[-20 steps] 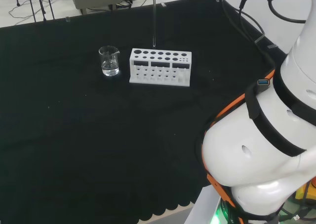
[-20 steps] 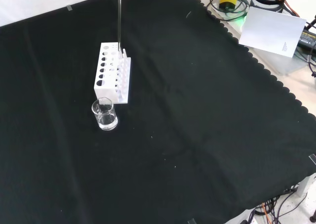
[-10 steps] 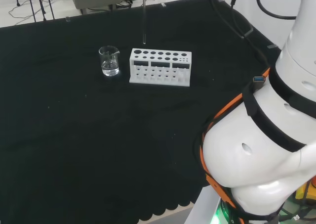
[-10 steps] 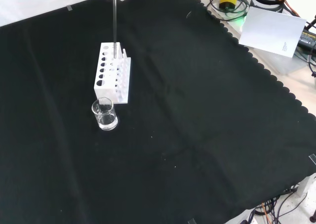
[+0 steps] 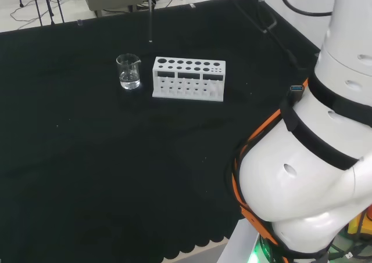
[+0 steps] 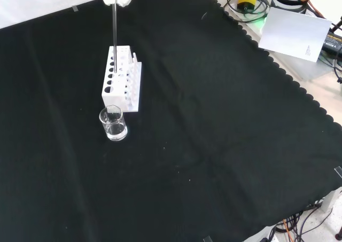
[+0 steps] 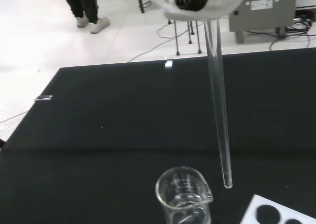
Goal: Stir in the beaker to the left of the white test tube rack with the glass rod.
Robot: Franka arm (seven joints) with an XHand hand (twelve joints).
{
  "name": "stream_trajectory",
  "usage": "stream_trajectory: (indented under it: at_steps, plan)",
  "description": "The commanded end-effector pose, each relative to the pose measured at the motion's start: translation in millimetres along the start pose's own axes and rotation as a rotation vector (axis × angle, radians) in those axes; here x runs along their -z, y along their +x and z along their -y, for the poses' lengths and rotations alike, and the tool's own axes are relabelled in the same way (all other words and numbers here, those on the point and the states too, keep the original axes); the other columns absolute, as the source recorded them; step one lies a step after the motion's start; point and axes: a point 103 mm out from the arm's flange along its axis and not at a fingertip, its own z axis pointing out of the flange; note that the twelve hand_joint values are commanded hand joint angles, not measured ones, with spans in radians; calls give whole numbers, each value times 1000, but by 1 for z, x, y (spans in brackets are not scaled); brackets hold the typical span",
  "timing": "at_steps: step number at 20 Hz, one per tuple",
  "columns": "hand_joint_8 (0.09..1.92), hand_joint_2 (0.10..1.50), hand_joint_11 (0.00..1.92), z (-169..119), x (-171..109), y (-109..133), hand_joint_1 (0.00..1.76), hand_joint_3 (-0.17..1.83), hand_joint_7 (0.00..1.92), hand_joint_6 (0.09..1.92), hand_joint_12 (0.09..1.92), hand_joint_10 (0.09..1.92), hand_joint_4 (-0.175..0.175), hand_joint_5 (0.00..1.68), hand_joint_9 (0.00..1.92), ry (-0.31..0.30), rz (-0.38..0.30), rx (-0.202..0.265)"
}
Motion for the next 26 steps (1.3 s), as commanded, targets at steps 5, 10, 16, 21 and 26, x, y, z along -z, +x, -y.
stream_trajectory:
  at_steps: [5,10,16,21,26]
  plan:
    - [1004,967,1183,-31,-21,25,1305,131,1179,161,804,530,-175,1282,1743,33,-17,97]
    - [1005,969,1181,-42,-31,27,1305,127,1178,156,803,531,-175,1284,1744,48,-25,111]
    - [1005,972,1178,-54,-46,22,1305,122,1178,151,801,532,-175,1286,1744,55,-40,100]
    - [1006,974,1177,-66,-59,20,1305,119,1177,147,801,534,-175,1288,1745,63,-33,109]
    - [1008,976,1176,-81,-74,19,1305,115,1176,143,801,537,-175,1289,1745,76,-15,131]
